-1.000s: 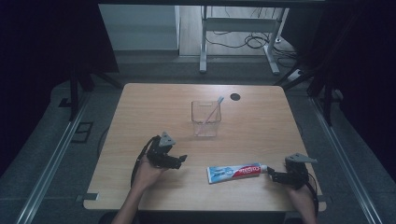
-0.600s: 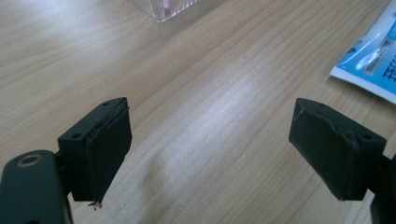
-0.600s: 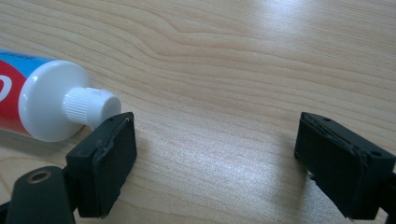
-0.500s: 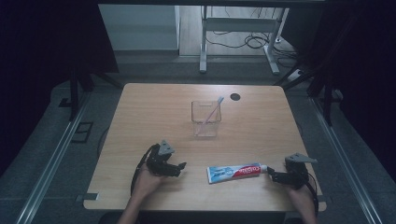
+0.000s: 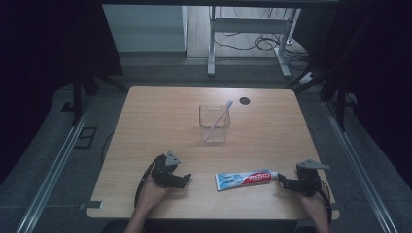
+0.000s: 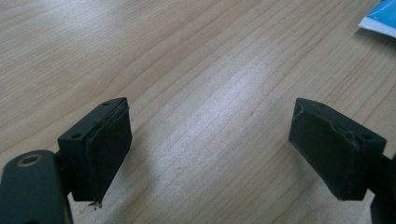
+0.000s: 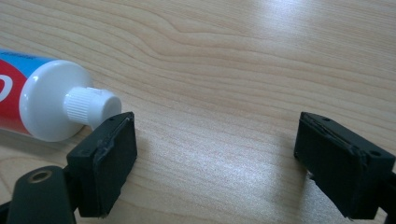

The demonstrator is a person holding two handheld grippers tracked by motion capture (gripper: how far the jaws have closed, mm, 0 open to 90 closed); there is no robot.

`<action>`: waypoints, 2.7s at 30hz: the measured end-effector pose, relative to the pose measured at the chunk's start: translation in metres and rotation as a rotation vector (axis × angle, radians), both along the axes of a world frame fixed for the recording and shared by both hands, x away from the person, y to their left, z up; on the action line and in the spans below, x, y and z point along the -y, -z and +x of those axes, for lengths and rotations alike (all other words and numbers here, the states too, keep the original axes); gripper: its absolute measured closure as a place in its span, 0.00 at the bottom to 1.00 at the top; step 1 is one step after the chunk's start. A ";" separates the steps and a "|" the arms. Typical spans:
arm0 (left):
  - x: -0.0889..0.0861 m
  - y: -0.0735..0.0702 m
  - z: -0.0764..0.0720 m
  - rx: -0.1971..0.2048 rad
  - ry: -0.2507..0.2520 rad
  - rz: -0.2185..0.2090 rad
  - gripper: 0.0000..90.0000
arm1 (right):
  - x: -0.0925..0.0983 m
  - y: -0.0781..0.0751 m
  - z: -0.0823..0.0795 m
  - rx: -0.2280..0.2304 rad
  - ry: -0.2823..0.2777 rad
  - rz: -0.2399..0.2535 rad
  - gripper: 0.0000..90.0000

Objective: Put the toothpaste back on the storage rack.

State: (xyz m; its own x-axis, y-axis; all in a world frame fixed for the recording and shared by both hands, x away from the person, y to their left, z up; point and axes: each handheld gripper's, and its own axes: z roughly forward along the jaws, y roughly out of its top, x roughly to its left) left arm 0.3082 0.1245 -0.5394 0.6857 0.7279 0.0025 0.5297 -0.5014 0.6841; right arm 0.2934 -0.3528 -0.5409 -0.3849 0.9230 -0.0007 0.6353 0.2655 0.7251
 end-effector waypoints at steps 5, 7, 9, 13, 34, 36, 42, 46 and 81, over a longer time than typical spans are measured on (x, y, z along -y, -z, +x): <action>-0.002 0.004 0.001 -0.010 -0.003 -0.014 0.15 | 0.000 -0.001 0.001 -0.010 0.001 -0.003 0.13; -0.003 0.004 0.001 -0.011 -0.006 -0.024 0.15 | 0.000 -0.001 0.001 -0.023 0.007 -0.010 0.11; -0.003 0.004 0.001 -0.012 -0.006 -0.023 0.15 | 0.000 -0.002 0.001 -0.041 0.007 -0.017 0.07; -0.003 0.004 0.001 -0.012 -0.006 -0.023 0.15 | 0.000 -0.005 0.001 -0.065 0.018 -0.039 0.11; -0.002 0.004 0.001 -0.012 -0.015 -0.023 0.15 | 0.008 -0.047 -0.003 -0.050 -0.147 0.096 0.78; -0.002 0.004 0.001 -0.012 -0.015 -0.024 0.15 | 0.003 -0.049 0.001 -0.049 -0.178 0.108 0.85; -0.002 0.004 0.001 -0.013 -0.015 -0.023 0.15 | -0.016 -0.052 0.013 -0.068 -0.239 0.109 0.89; -0.002 0.004 0.001 -0.012 -0.014 -0.024 0.15 | -0.031 -0.051 0.023 -0.099 -0.256 0.113 0.88; -0.001 0.005 0.000 -0.010 -0.022 -0.029 0.16 | -0.049 -0.038 0.007 -0.200 -0.378 0.060 0.95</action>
State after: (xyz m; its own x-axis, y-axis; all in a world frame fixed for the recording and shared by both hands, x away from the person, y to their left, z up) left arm 0.3082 0.1259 -0.5440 0.6691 0.7428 -0.0259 0.5475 -0.4691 0.6930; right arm 0.3005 -0.3041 -0.5032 -0.6833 0.7130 0.1575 0.6311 0.4682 0.6185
